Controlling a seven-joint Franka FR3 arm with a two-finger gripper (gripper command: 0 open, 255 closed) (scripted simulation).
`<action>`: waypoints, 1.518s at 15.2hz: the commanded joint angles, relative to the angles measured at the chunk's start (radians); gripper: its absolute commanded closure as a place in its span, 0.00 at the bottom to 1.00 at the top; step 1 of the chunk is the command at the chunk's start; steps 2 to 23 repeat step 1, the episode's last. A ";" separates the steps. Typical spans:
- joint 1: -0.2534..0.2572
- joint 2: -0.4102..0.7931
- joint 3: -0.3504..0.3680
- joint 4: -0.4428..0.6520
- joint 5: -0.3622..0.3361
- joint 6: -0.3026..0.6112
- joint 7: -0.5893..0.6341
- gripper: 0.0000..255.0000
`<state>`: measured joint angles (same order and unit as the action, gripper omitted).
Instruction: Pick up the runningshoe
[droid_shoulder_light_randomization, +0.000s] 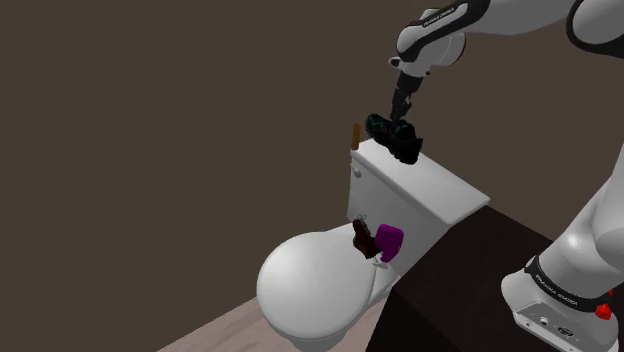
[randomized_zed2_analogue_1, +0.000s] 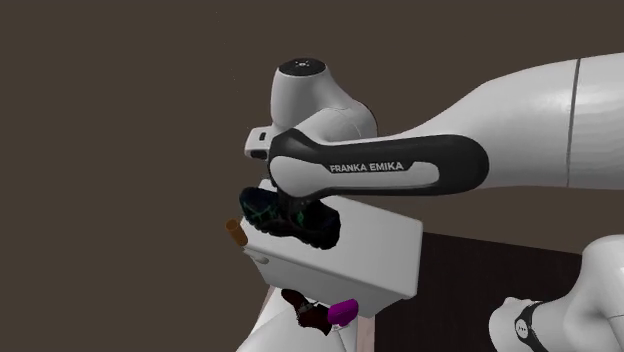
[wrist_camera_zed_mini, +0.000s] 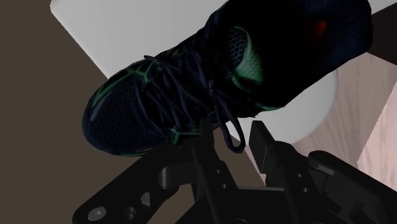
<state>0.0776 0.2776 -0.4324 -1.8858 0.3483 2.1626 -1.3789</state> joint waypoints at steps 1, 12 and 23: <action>0.000 -0.002 -0.001 0.009 -0.002 -0.008 0.003 1.00; 0.000 -0.002 -0.001 0.009 -0.002 -0.008 0.003 1.00; 0.000 -0.002 -0.001 0.009 -0.002 -0.008 0.003 1.00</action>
